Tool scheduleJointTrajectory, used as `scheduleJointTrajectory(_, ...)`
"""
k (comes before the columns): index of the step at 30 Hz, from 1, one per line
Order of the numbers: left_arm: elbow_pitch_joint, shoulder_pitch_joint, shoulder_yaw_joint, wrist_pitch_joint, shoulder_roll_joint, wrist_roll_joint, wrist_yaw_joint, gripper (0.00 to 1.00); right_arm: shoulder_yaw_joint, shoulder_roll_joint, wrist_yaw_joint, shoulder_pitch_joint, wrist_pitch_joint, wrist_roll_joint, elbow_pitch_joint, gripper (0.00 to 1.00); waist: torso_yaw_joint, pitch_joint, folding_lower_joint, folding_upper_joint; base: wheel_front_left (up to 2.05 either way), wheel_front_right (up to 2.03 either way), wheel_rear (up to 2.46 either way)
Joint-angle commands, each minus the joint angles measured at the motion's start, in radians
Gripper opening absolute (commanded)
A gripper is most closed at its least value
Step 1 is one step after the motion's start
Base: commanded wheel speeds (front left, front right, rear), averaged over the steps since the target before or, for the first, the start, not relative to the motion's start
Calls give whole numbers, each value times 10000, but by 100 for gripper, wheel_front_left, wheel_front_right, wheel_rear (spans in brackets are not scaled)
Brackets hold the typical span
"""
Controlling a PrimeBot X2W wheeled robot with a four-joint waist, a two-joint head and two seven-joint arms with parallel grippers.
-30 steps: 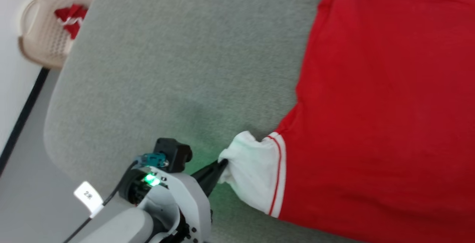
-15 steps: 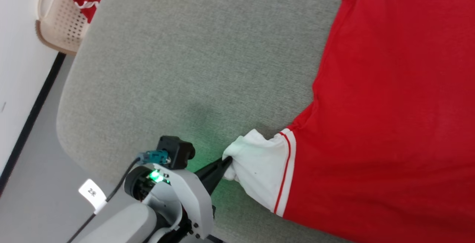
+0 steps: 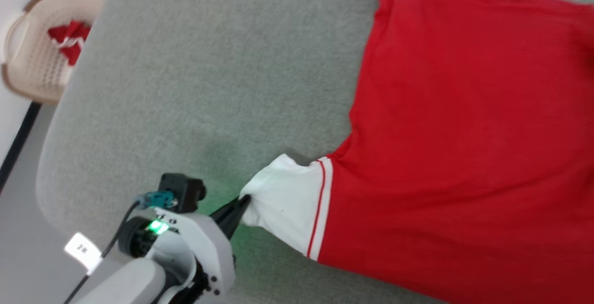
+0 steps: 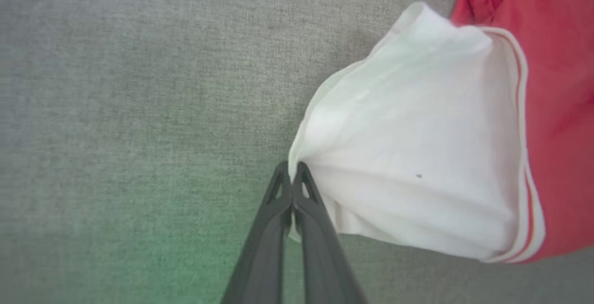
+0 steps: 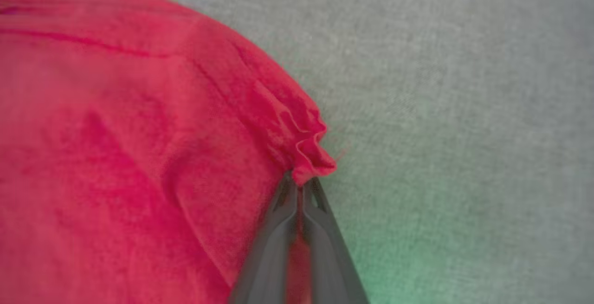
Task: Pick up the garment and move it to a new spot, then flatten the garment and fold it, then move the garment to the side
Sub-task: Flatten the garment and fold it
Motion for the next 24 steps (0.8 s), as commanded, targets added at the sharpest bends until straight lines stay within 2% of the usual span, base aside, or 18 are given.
scheduleJointTrajectory(1, -54, 204, 65, -53, 127, -84, 105, 0, 514, 105, 86, 1693, 565, 577, -223, 0, -693, -710, 0, -1, 0, 0, 0)
scheduleJointTrajectory(2, -54, 204, 65, -53, 127, -84, 105, 0, 514, 105, 86, 1693, 565, 577, -223, 0, -693, -710, 0, -1, 0, 0, 0)
scheduleJointTrajectory(3, -96, 276, 76, -78, 193, -91, 148, 0, 687, -109, 83, 2112, 648, 886, -750, 0, -795, -811, 0, -1, 0, 0, 0)
scheduleJointTrajectory(4, -156, 435, 82, -78, 317, -85, 201, 0, 771, -487, 64, 2977, 796, 1583, -1782, 0, -981, -1011, 0, -1, 0, 0, 0)
scheduleJointTrajectory(7, -262, 593, 83, -67, 422, -133, 279, 0, 712, -1022, 41, 4311, 1033, 2252, -3230, 0, -1218, -1266, 0, -1, 0, 0, 0)
scheduleJointTrajectory(12, -350, 784, 97, -70, 533, -154, 452, 0, -92, -1260, 41, 6709, 1466, 2830, -5118, 0, -1531, -1571, 0, -1, 0, 0, 0)
scheduleJointTrajectory(13, -350, 784, 97, -70, 533, -154, 452, 0, -92, -1260, 41, 6709, 1466, 2830, -5118, 0, -1531, -1571, 0, -1, 0, 0, 0)
scheduleJointTrajectory(14, -350, 861, 81, -67, 552, -160, 495, 0, -522, -1123, 40, 7692, 1698, 2884, -5699, 0, -1625, -1663, 0, -1, 0, 0, 0)
scheduleJointTrajectory(15, -350, 861, 81, -67, 552, -160, 495, 0, -522, -1123, 40, 7692, 1698, 2884, -5699, 0, -1625, -1663, 0, -1, 0, 0, 0)
scheduleJointTrajectory(20, -349, 919, 57, -92, 566, -165, 531, 0, -1656, -453, 40, 9860, 2240, 2518, -6817, 0, -1777, -1771, 0, -1, 0, 0, 0)
scheduleJointTrajectory(24, -280, 958, 75, -126, 570, -172, 530, 0, -2376, 528, 40, 10720, 2016, 1840, -7118, 0, -1903, -1748, 0, -1, 0, 0, 0)
